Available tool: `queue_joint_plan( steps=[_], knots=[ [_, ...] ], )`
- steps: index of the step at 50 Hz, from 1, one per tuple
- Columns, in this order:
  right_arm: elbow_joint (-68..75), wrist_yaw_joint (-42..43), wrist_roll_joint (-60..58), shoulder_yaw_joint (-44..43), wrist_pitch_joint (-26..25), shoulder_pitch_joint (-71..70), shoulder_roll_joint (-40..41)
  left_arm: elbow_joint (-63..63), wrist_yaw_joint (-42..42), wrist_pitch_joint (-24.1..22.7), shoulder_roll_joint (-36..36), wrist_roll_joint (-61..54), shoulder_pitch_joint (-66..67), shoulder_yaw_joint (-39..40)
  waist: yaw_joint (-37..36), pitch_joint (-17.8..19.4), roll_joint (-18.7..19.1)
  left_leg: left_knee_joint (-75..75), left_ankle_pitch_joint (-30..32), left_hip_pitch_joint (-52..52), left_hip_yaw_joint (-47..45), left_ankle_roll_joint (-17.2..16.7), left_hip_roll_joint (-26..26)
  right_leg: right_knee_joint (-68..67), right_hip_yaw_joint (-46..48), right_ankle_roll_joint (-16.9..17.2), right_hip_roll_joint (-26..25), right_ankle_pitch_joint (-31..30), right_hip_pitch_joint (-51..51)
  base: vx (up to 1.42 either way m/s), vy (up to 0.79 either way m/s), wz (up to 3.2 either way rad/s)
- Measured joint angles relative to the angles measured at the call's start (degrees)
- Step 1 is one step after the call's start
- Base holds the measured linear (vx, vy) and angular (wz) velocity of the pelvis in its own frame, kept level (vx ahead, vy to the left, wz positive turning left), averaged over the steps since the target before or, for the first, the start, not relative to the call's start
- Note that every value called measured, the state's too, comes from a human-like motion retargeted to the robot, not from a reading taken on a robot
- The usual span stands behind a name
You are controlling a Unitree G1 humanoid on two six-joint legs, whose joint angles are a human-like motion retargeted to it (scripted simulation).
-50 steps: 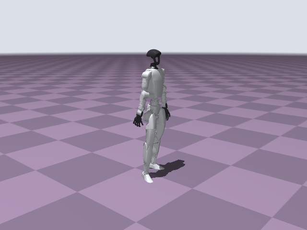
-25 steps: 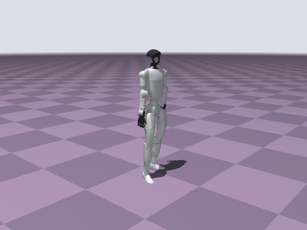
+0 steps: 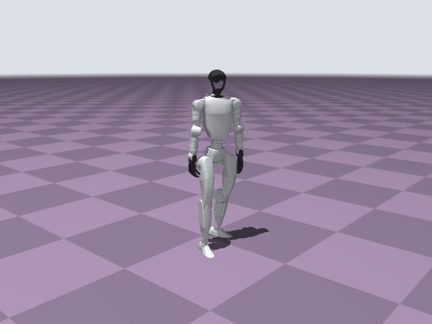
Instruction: In place motions
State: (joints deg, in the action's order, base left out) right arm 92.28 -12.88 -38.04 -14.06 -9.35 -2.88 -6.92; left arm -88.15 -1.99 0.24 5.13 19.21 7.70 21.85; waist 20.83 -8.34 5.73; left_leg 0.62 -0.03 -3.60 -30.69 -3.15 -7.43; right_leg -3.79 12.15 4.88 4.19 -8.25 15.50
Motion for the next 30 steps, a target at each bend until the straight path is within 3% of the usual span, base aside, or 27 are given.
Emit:
queue_joint_plan(
  steps=[10, 30],
  knots=[
    [0.7, 0.1, 0.0, -0.2, 0.2, 1.1, -0.8, -0.6, -0.4, 0.5, -0.5, 0.8, 1.3, -0.1, -4.2, -0.6, -0.8, -0.2, 0.8, 1.2, 3.5, 0.4, 1.1, -0.1, 4.5, 0.2, 2.3, 1.6, -1.9, 0.11, 0.05, 0.44],
    [-1.4, -1.4, 0.2, -2.1, 1.5, 4.0, -1.7, 0.5, -0.4, 0.4, 0.4, -0.5, 1.1, -0.4, -18.1, -0.6, -4.6, -0.9, 5.1, 5.9, 17.2, 1.5, 5.5, 2.3, 24.2, 0.3, 6.9, 5.5, -12.2, 0.13, 0.14, 0.87]
  ],
)
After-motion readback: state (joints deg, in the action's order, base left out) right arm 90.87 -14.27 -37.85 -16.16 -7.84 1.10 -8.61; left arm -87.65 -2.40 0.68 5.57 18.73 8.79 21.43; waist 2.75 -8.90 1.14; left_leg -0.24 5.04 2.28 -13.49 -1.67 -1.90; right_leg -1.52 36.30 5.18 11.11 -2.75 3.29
